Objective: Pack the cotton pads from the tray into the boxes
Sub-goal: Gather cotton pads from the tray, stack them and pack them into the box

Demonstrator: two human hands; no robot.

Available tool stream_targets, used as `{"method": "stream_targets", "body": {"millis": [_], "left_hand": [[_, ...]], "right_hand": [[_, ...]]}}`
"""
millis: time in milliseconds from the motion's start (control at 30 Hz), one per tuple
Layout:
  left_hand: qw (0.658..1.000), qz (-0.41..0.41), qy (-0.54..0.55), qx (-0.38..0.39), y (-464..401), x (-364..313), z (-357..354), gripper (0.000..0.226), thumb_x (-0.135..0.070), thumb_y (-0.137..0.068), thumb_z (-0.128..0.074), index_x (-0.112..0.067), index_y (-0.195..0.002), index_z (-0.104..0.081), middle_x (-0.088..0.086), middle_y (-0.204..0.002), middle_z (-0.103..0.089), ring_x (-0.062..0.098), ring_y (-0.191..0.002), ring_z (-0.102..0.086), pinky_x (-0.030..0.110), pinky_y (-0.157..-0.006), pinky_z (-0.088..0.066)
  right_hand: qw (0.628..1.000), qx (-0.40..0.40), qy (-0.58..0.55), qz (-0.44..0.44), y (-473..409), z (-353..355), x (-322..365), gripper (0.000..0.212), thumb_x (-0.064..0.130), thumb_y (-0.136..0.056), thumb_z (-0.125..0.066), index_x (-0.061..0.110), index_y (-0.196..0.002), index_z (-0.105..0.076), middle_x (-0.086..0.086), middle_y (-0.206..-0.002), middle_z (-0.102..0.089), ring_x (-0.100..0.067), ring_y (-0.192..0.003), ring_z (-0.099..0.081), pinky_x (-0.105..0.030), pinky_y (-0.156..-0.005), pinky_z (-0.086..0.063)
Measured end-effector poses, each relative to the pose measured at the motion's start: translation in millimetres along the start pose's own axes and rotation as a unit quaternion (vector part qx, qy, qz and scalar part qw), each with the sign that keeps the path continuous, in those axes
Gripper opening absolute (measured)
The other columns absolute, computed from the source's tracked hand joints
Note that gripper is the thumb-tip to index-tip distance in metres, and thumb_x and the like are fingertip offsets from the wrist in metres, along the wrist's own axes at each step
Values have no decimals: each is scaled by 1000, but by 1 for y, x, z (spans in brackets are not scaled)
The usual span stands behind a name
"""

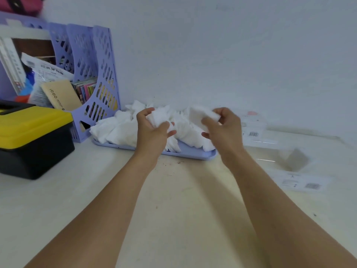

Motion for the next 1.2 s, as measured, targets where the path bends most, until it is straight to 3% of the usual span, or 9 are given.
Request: {"method": "stream_targets", "body": {"millis": [67, 167, 267, 367, 500, 667, 767, 933, 1200], "left_hand": [[999, 5, -8, 52, 7, -1, -11, 44, 10, -88, -66, -17, -120, -52, 9, -121, -60, 24, -98, -72, 29, -67, -60], [985, 62, -34, 154, 24, 8, -35, 31, 4, -88, -69, -16, -112, -67, 5, -109, -75, 22, -95, -74, 29, -70, -60], [966, 131, -29, 221, 42, 19, -54, 22, 0, -97, -57, -13, -110, -71, 3, -98, -78, 15, -85, -73, 25, -65, -58], [959, 167, -23, 230, 48, 25, -56, 27, -4, -101, -51, -3, -124, -66, 17, -117, -72, 26, -97, -70, 33, -74, -61], [945, 167, -85, 267, 57, 33, -66, 31, -5, -103, -44, -11, -121, -69, 12, -113, -74, 22, -96, -69, 32, -76, -57], [932, 190, -58, 304, 67, 34, -74, 34, -8, -105, -37, -13, -116, -70, 3, -94, -74, 13, -79, -68, 25, -64, -55], [923, 215, -42, 316, 72, 36, -77, 38, -10, -103, -34, -6, -124, -65, 8, -93, -70, 14, -73, -66, 25, -59, -53], [916, 214, -58, 333, 75, 34, -78, 43, -11, -102, -30, -9, -132, -61, 24, -124, -67, 37, -109, -69, 42, -78, -60], [899, 228, -27, 373, 87, 33, -86, 41, -30, -106, -36, -14, -137, -57, 20, -127, -67, 42, -109, -68, 47, -92, -58]], "right_hand": [[992, 92, -90, -11, 5, 9, 24, 10, 2, -88, -66, 9, -95, -63, -8, -85, -66, -26, -77, -70, -37, -61, -60], [960, 277, -6, 46, 23, 14, 39, 14, -4, -89, -66, 4, -101, -67, -6, -83, -71, -20, -70, -64, -29, -54, -50], [937, 340, 53, 64, 35, 21, 26, 23, 0, -83, -69, 7, -104, -72, -3, -91, -73, -15, -77, -64, -28, -65, -51], [927, 345, 115, 91, 38, 24, 28, 29, -9, -86, -67, 11, -105, -73, -7, -101, -74, -30, -96, -68, -48, -85, -55], [936, 326, 114, 63, 35, 39, 24, 39, -9, -84, -69, 16, -113, -68, -8, -98, -76, -37, -94, -69, -51, -88, -55], [935, 315, 149, 67, 34, 36, 20, 40, -1, -85, -71, 23, -116, -63, -3, -88, -75, -16, -70, -65, -27, -69, -50], [935, 308, 162, 62, 32, 35, 11, 58, 6, -85, -72, 30, -133, -50, 7, -85, -73, -5, -73, -61, -23, -72, -44], [936, 302, 163, 74, 30, 34, 10, 69, 8, -93, -63, 37, -148, -33, 3, -103, -71, -9, -91, -61, -22, -81, -40], [937, 301, 160, 73, 32, 25, 0, 57, 11, -98, -56, 36, -147, -37, 5, -105, -58, -11, -93, -59, -24, -81, -43]]}}
Point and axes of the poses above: each hand's wrist, its own y-axis away from the middle knuckle, its own z-axis out of the back of the hand, x = y × z, the point moved 8 cm from there along -y, towards the middle knuckle
